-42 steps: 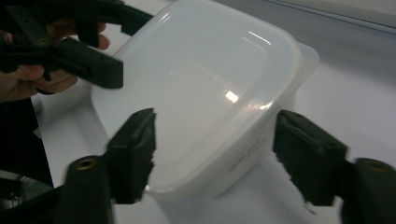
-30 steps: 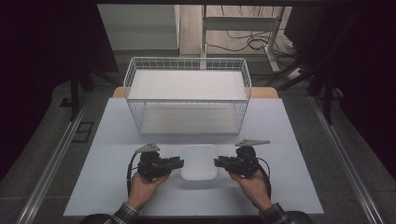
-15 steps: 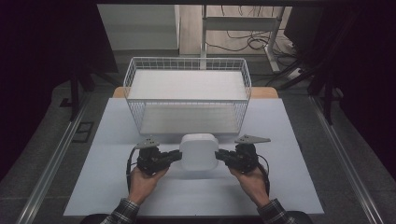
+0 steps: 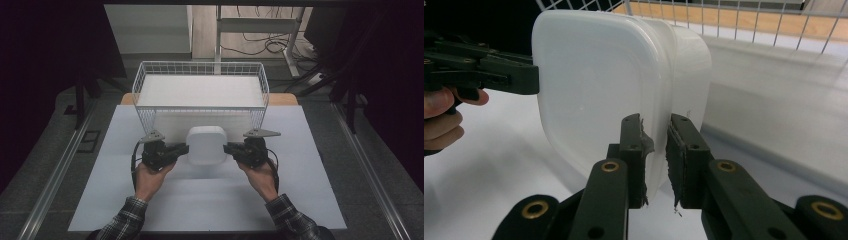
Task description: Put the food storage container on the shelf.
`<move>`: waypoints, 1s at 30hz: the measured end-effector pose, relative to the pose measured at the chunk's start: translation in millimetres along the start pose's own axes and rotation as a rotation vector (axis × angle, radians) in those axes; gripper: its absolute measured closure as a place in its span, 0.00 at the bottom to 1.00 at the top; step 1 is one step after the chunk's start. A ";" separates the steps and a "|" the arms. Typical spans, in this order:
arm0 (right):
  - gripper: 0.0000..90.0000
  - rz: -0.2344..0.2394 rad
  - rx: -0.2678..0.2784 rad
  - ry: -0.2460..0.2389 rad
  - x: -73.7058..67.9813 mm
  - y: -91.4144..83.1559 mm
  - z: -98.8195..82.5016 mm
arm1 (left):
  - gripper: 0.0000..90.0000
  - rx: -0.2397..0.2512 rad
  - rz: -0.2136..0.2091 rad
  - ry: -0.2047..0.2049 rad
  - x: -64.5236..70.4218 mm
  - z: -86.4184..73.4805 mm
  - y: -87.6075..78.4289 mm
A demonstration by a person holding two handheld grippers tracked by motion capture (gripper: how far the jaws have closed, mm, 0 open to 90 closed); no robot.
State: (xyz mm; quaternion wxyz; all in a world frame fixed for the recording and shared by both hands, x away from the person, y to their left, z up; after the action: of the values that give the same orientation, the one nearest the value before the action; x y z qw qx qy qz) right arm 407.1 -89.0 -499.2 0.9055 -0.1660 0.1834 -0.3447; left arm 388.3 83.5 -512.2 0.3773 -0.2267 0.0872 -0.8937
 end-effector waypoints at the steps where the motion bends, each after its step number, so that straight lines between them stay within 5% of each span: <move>1: 0.86 -0.002 0.005 0.000 4.4 5.4 3.9 | 0.88 0.004 0.015 0.006 -5.1 4.7 4.1; 11: 0.86 -0.029 -0.015 0.016 21.2 29.1 4.2 | 0.88 -0.017 0.072 -0.012 -27.9 3.7 22.8; 20: 0.85 -0.050 -0.052 0.040 35.6 47.7 -3.0 | 0.88 -0.012 0.098 -0.069 -43.4 -3.7 39.0; 23: 0.84 -0.040 -0.042 0.075 42.4 51.3 -0.2 | 0.91 0.005 0.121 -0.038 -43.6 2.0 41.6; 30: 0.74 -0.076 -0.018 0.054 48.0 61.0 3.3 | 0.89 0.015 0.182 0.024 -48.0 6.7 48.7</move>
State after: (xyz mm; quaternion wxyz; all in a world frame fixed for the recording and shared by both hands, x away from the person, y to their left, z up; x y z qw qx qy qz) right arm 476.3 -78.3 -532.8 0.8849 -0.1718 0.2046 -0.3815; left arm 451.7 83.8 -538.4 0.4577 -0.2042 0.1052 -0.8589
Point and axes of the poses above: each handheld gripper's, and its own axes: y roughly forward along the jaws, z roughly out of its top, x roughly to its right, the point moved 10 cm from there along y, roughly forward along the jaws, and after that the axes turned 6 degrees about x, right-handed, at the moved point
